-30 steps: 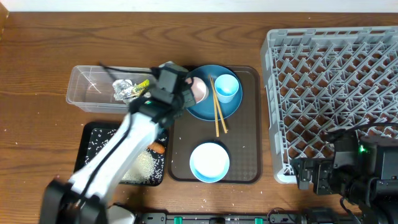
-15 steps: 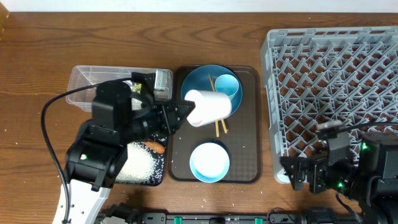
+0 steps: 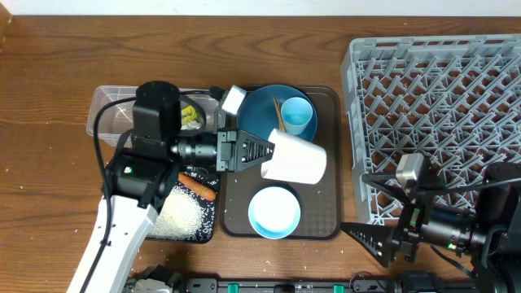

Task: Sort waste into correct bins and load items into the dishwasher rack
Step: 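Lift the pink cup and hold it up toward the right gripper, then reach the right gripper to the held pink cup and grasp it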

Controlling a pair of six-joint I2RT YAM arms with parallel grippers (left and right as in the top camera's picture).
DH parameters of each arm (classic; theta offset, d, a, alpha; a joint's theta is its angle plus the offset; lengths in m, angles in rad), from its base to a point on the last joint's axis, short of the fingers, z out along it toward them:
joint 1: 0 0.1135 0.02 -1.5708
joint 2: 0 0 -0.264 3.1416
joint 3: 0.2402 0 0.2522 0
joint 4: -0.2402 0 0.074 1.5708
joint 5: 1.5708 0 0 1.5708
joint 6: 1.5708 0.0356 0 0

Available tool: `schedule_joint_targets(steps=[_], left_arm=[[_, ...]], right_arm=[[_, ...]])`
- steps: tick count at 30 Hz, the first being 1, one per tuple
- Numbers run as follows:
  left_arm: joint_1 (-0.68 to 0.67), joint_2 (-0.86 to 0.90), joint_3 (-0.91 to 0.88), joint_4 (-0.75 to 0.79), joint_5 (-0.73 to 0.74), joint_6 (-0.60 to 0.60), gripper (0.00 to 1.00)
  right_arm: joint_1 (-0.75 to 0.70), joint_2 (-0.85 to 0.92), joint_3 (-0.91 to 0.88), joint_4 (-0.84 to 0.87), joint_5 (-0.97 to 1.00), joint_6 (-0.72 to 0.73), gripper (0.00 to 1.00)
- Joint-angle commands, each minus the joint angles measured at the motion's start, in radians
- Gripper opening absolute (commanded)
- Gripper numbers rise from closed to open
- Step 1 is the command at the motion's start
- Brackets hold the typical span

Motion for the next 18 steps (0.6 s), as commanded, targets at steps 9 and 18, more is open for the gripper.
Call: schedule_joint_targets(steps=[9,18], left_arm=[[-0.068,-0.002,0.016,0.081,0.082,-0.045,0.06],[-0.076,-0.002,0.016,0.113,0.083,-0.069,0.06]], right_arm=[[-0.010,0.022,-0.061,0.055,-0.084,-0.079,0.99],[-0.009,0.022,-0.187,0.222,-0.283,-0.078,0.99]])
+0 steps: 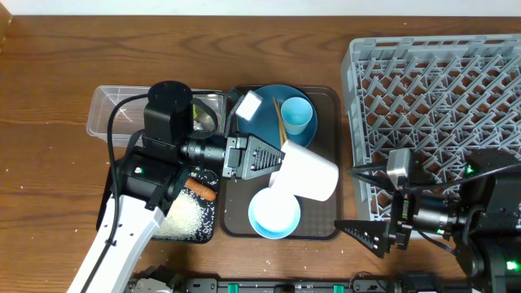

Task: Sort waste into correct bins and load items into the dishwasher rack
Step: 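Reach the right gripper to the held pink cup and grasp it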

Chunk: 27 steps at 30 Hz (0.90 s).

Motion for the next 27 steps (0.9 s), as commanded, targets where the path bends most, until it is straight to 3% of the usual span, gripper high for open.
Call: schedule_joint_targets(steps=[1,17,27], left_arm=[[-0.003,-0.006,0.016,0.005,0.021,-0.009,0.06],[-0.071,-0.006,0.016,0.009,0.015,-0.008,0.06],[-0.075,-0.006,0.016,0.009,-0.006,-0.008,0.06]], right_arm=[[-0.009,0.001,-0.024,0.030,-0.116,-0.014,0.99],[-0.009,0.044,-0.030,0.124,-0.146,-0.013,0.97],[-0.002,0.072,-0.030,0.158,-0.260,-0.013,0.93]])
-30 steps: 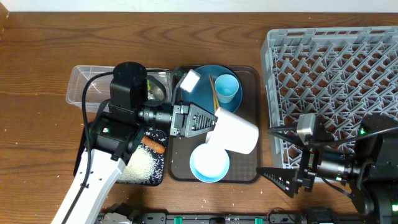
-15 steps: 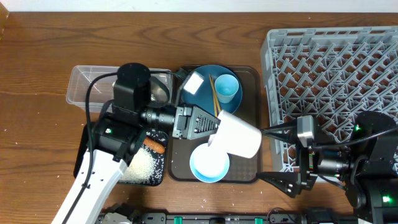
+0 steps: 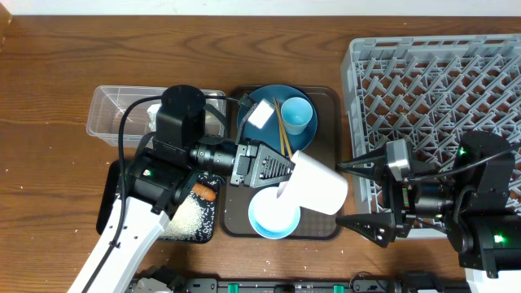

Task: Sort waste into correct bins and load items into the dishwasher rack
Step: 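Reach the right gripper to the held pink cup and grasp it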

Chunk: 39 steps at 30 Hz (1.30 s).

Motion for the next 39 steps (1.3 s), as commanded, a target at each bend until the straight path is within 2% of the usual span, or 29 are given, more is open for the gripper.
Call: schedule_joint_targets(steps=[1,9,21,29,39], left_arm=[[-0.004,-0.006,0.016,0.006,-0.002,0.002,0.06],[-0.004,-0.006,0.016,0.006,-0.005,0.006,0.06],[-0.004,-0.006,0.016,0.006,-0.009,0.006,0.06],[-0.004,-0.006,0.016,0.006,-0.010,0.010,0.06],[-0.004,-0.006,0.016,0.006,-0.013,0.010,0.06]], right_arm=[[0.004,-0.003,-0.002,0.008,-0.061,-0.011,0.93],[0.062,-0.003,-0.002,0.052,-0.051,0.002,0.91],[0.120,-0.003,-0.002,0.235,0.110,0.257,0.90],[0.202,0.014,-0.002,0.249,0.167,0.270,0.90],[0.274,0.041,-0.002,0.379,0.184,0.330,0.83]])
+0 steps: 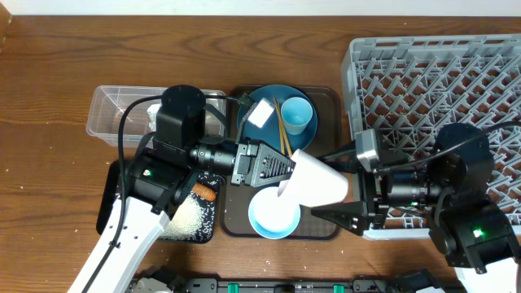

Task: Sort waste into correct bins and load items into the dishwasher rack
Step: 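Reach the right gripper to the held pink cup and grasp it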

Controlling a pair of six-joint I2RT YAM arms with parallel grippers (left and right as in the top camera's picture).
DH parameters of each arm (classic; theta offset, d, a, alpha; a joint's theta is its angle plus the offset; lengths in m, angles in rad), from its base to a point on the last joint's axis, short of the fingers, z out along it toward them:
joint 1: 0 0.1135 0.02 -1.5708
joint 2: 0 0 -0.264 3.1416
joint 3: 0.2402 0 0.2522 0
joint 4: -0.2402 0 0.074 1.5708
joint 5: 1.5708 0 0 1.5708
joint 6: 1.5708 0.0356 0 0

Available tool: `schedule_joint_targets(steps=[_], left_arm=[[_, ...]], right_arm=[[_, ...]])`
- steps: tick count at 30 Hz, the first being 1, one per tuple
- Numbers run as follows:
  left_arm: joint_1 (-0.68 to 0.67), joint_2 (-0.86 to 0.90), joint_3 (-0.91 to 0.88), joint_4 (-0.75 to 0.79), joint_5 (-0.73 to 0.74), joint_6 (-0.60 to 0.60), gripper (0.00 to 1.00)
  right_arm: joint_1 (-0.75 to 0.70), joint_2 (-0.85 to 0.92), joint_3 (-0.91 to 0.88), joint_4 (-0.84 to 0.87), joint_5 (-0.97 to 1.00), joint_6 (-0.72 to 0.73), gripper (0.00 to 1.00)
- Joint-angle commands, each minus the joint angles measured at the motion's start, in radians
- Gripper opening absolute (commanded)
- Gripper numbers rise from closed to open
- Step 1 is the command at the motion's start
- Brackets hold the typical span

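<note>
My left gripper is shut on the white cup, holding it on its side above the brown tray, its wide end toward the right. My right gripper is open, one finger on each side of the cup's right end; whether they touch it cannot be told. On the tray are a blue plate with a small blue cup and chopsticks, and a light-blue bowl under the white cup. The grey dishwasher rack stands at the right.
A clear plastic container sits at the back left. In front of it is a black tray with rice and an orange piece of food, partly under my left arm. The rack's left edge lies close behind my right gripper.
My right gripper has moved left and its open fingers now stand on either side of the white cup's end. My left gripper and the cup have stayed where they were.
My left gripper held the white cup over the tray beside the blue plate. At each later moment the cup was further right and nearer the front. My right gripper, open at the front right, came closer each time and now flanks the cup.
</note>
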Motion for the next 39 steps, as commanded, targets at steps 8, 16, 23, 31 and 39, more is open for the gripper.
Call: schedule_joint_targets(steps=[8,16,23,31,39], left_arm=[[-0.004,-0.006,0.016,0.006,0.005,0.010,0.06],[-0.004,-0.006,0.016,0.006,0.005,0.010,0.06],[-0.004,-0.006,0.015,0.005,0.005,0.010,0.16],[-0.004,-0.006,0.015,0.004,0.005,0.010,0.16],[-0.004,-0.005,0.011,-0.003,0.004,0.021,0.16]], right_arm=[[0.029,0.002,-0.001,0.069,0.017,0.086,0.77],[0.029,0.002,-0.001,0.068,0.017,0.086,0.67],[0.028,0.002,-0.001,0.066,0.072,0.086,0.62],[0.028,0.002,-0.001,0.073,0.142,0.087,0.59],[0.027,0.002,-0.001,0.094,0.144,0.112,0.59]])
